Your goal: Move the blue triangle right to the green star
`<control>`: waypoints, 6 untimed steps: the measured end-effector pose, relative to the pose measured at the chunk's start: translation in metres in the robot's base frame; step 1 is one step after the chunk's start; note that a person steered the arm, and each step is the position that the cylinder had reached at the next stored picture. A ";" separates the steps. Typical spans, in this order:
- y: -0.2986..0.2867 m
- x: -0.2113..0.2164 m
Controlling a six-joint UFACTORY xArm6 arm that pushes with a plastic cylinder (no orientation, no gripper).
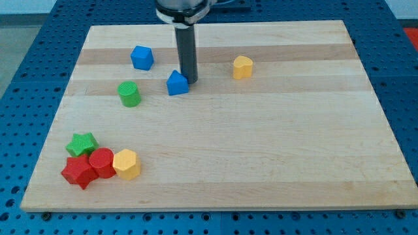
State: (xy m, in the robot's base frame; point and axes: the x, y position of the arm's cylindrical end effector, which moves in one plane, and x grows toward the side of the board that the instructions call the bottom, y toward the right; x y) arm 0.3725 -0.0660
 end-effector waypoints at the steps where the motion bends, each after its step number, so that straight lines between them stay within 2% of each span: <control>1: -0.021 0.019; 4: -0.094 0.029; 6: -0.099 0.052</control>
State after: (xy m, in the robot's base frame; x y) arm 0.4240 -0.1651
